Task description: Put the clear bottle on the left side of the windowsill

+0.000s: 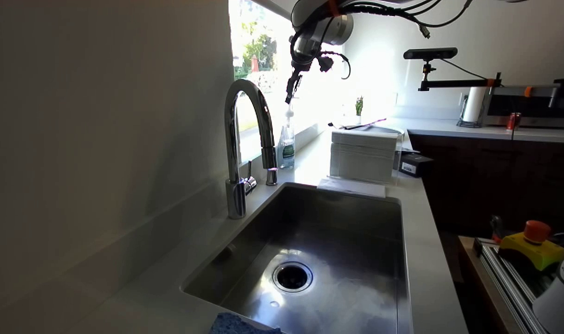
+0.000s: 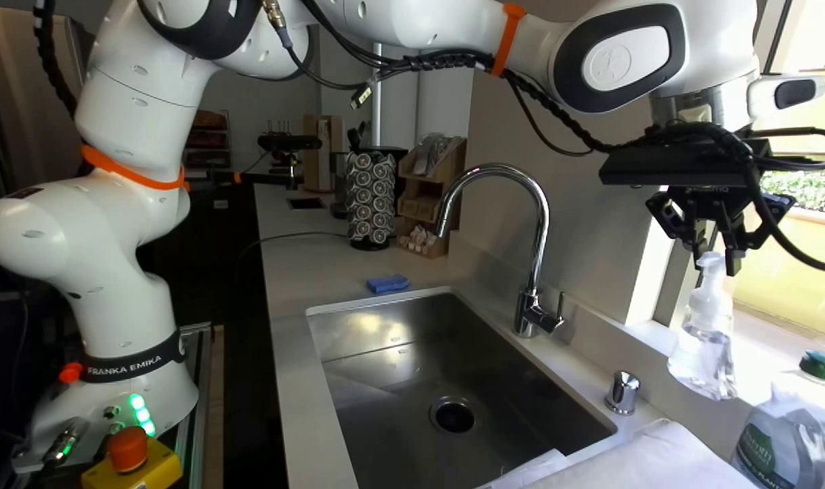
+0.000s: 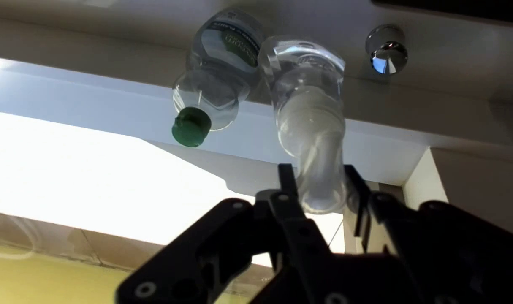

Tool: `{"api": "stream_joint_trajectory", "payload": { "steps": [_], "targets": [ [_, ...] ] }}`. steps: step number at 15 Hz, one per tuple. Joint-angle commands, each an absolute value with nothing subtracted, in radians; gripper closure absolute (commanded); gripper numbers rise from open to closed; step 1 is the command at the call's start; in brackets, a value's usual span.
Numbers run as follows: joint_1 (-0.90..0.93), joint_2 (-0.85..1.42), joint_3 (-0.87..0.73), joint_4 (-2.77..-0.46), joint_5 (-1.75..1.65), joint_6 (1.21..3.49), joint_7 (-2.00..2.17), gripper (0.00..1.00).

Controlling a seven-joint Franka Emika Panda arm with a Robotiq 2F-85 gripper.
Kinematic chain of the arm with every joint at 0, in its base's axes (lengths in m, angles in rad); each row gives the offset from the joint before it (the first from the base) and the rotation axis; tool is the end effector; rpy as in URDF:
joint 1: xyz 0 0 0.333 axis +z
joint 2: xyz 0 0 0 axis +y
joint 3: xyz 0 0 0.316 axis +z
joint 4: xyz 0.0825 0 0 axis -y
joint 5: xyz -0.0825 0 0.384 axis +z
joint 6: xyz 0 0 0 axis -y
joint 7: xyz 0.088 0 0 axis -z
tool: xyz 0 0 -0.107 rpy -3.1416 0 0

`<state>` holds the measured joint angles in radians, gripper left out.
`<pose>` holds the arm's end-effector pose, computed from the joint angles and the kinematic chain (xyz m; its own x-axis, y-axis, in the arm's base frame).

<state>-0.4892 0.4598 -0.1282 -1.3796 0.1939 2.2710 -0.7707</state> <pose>0.6093 -0.4033 0.4991 0.9134 0.1199 0.3890 0.0448 -0.9795 0.1966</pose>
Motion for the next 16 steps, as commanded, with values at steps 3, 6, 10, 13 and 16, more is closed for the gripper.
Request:
{"api": "stream_joint_trajectory", "payload": {
  "steps": [3,6,10,13,16],
  "targets": [
    [-0.521,0.563,-0.067,-1.213,0.249,2.237,-0.885,0.92],
    [-0.529,0.605,-0.042,-1.156,0.253,2.226,-0.927,0.92],
    [-0.530,0.660,-0.027,-1.085,0.251,2.206,-0.913,0.92],
    [-0.523,0.698,-0.026,-1.022,0.243,2.171,-0.875,0.92],
    [-0.521,0.737,-0.021,-0.956,0.237,2.134,-0.860,0.92]
  ]
}}
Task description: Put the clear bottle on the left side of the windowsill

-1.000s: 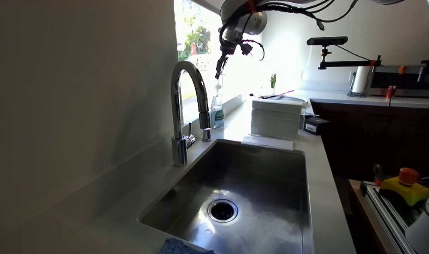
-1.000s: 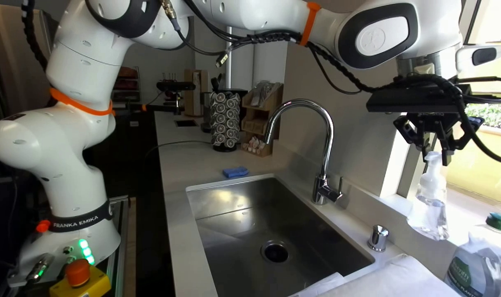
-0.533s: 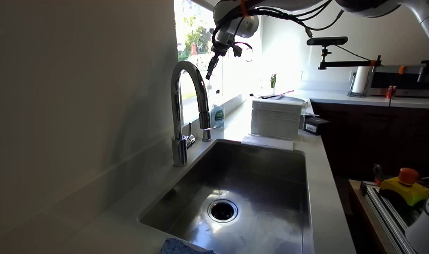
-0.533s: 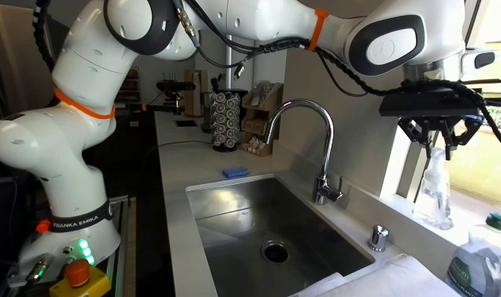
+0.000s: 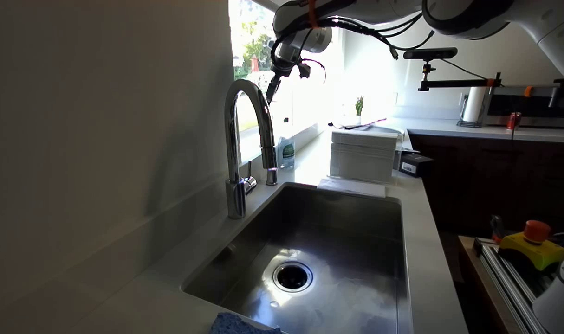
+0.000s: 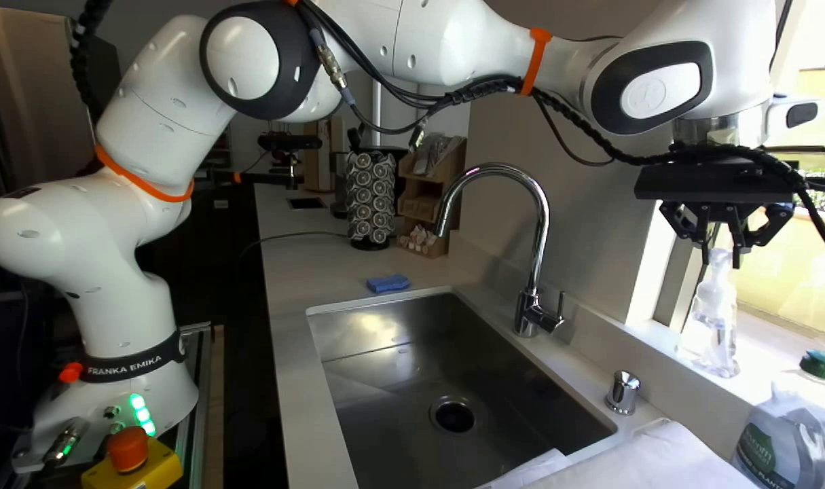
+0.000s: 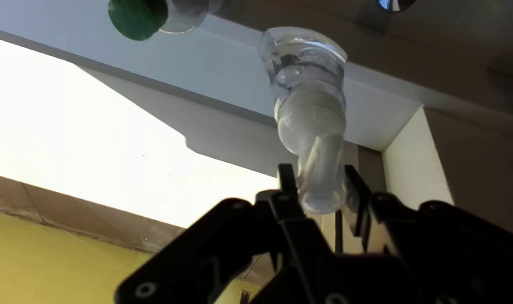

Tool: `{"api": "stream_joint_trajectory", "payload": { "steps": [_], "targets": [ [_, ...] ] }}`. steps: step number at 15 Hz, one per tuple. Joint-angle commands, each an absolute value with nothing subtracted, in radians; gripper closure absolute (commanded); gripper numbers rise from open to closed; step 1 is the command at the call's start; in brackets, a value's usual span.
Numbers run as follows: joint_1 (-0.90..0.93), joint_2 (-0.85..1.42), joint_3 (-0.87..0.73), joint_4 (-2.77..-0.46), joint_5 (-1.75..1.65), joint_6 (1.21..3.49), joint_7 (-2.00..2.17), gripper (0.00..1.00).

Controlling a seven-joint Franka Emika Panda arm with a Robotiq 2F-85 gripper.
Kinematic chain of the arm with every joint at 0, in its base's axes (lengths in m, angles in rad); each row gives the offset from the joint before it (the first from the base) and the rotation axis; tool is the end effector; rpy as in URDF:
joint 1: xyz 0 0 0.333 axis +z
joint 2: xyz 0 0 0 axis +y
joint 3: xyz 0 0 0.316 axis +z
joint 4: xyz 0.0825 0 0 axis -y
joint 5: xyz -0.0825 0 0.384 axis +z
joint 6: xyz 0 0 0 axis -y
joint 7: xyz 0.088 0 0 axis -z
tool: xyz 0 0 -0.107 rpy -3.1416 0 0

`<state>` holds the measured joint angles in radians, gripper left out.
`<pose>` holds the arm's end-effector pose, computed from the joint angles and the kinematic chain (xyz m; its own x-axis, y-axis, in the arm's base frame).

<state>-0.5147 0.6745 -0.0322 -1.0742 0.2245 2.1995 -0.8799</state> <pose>0.6748 -0.3918 0.4844 0.8643 0.2708 0.4239 0.2025 -0.9587 0.1996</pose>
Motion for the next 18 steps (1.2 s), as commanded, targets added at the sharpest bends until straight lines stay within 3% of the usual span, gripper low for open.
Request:
{"api": "stream_joint_trajectory", "payload": {
  "steps": [1,18],
  "targets": [
    [-0.520,0.749,-0.018,-0.935,0.235,2.122,-0.857,0.92],
    [-0.514,0.882,0.016,-0.759,0.223,2.070,-0.878,0.92]
  ]
}}
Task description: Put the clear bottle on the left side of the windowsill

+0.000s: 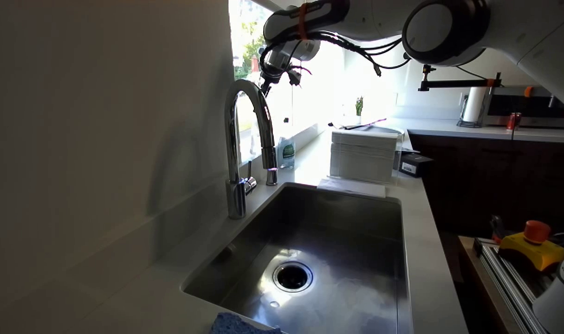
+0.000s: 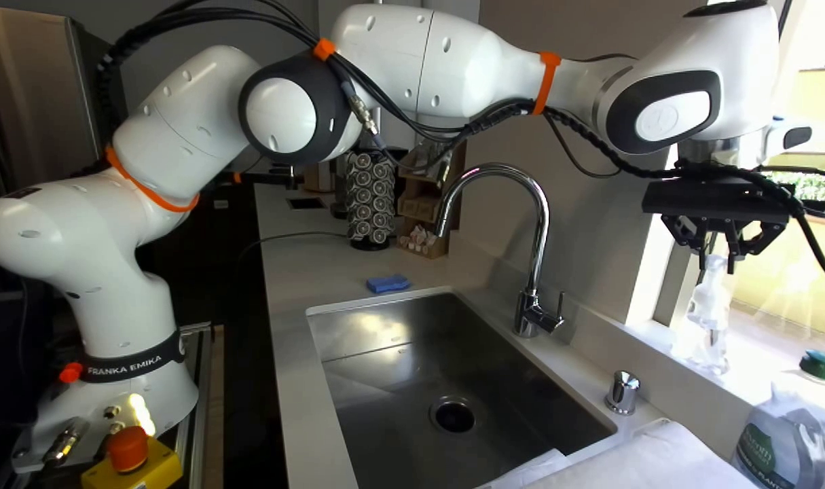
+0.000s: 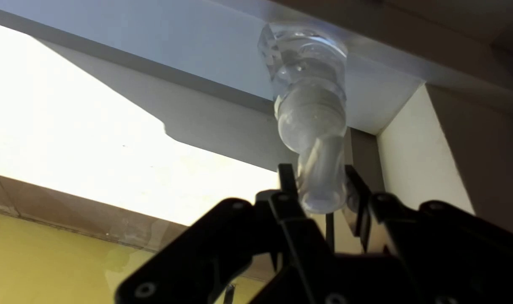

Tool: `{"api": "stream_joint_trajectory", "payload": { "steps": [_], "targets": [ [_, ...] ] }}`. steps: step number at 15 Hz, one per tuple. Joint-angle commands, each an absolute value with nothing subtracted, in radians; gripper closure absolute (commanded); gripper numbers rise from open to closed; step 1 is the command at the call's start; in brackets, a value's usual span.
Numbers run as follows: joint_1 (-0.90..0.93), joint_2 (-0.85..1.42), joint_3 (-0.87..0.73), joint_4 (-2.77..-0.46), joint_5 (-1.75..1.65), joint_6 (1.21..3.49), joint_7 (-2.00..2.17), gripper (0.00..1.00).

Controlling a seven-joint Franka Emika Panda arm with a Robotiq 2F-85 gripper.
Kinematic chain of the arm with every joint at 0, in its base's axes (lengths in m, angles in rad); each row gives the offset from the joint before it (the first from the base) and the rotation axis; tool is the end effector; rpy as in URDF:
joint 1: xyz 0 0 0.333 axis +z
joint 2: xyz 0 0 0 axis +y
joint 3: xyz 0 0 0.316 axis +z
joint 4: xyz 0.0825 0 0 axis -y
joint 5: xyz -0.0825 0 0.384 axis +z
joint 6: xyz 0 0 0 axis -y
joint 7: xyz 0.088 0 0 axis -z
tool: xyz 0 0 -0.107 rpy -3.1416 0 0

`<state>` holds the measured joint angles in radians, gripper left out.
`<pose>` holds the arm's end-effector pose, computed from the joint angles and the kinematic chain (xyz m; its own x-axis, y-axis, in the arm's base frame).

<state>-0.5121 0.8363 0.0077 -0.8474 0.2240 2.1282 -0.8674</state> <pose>0.7093 -0.3835 0.4647 0.8493 0.2891 0.4418 0.2366 -0.9564 0.1711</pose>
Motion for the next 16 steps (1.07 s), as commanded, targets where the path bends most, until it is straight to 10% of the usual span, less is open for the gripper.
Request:
{"api": "stream_joint_trajectory", "payload": {
  "steps": [1,4,5,11,16],
  "targets": [
    [-0.514,0.887,0.017,-0.749,0.223,2.058,-0.880,0.92],
    [-0.511,0.901,0.015,-0.724,0.217,2.038,-0.879,0.85],
    [-0.509,0.905,0.013,-0.716,0.214,2.034,-0.874,0.45],
    [-0.505,0.928,0.011,-0.681,0.212,2.036,-0.868,0.07],
    [-0.501,0.935,0.006,-0.666,0.208,2.035,-0.856,0.00]
  ]
}}
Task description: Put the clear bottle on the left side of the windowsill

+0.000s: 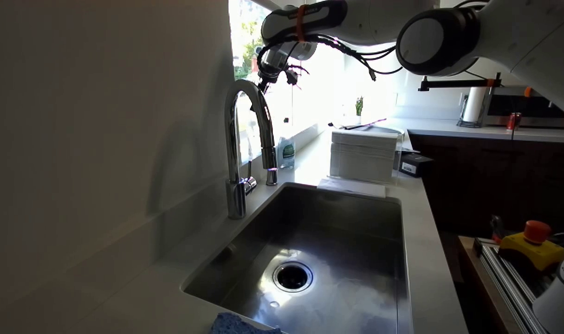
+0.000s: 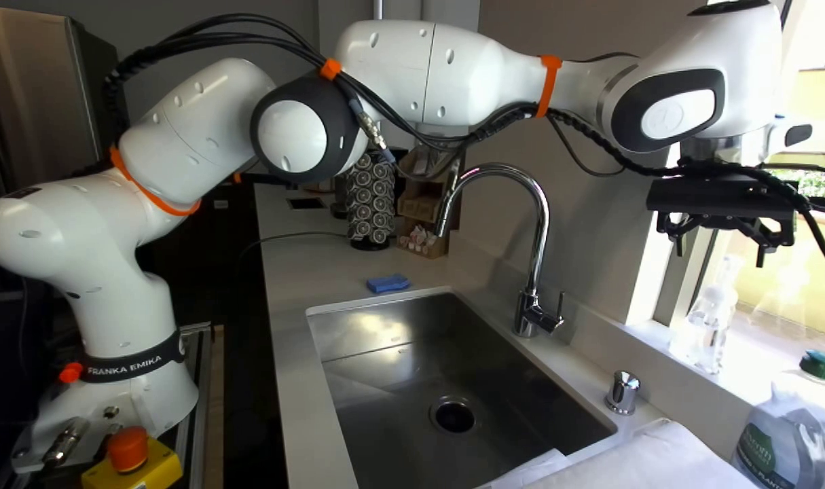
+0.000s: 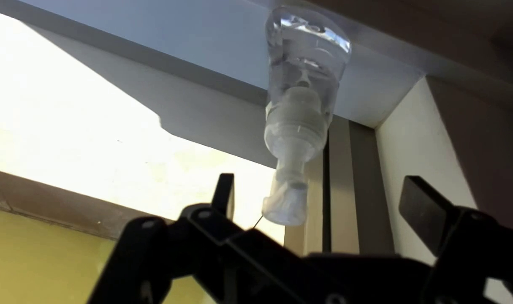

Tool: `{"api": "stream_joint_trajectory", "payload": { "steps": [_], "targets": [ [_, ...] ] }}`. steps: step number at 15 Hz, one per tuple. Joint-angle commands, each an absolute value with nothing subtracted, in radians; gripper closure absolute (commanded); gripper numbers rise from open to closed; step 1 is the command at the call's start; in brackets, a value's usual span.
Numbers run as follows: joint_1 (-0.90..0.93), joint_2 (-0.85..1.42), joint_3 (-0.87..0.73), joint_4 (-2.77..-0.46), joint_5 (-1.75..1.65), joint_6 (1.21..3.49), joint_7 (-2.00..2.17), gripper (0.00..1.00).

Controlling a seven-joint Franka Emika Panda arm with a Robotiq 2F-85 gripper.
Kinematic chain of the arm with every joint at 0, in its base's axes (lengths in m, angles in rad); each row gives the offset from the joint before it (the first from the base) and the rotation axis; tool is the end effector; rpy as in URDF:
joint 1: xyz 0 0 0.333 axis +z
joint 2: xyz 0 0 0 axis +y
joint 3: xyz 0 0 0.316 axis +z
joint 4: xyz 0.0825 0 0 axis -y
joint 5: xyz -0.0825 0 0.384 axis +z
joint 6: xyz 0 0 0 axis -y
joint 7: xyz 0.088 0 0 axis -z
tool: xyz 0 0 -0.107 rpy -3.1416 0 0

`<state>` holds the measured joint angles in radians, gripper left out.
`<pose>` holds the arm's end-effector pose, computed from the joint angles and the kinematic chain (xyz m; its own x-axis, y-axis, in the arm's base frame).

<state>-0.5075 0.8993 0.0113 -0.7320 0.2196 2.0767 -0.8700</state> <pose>0.7177 -0.3812 0.4668 0.8424 0.3075 0.4425 0.2558 -0.9510 0.1739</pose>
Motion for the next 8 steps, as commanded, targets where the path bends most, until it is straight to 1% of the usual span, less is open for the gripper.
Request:
{"api": "stream_joint_trajectory", "payload": {
  "steps": [1,8],
  "targets": [
    [-0.497,0.932,0.000,-0.668,0.203,2.031,-0.844,0.00],
    [-0.477,0.879,-0.027,-0.714,0.195,1.992,-0.740,0.00]
  ]
}}
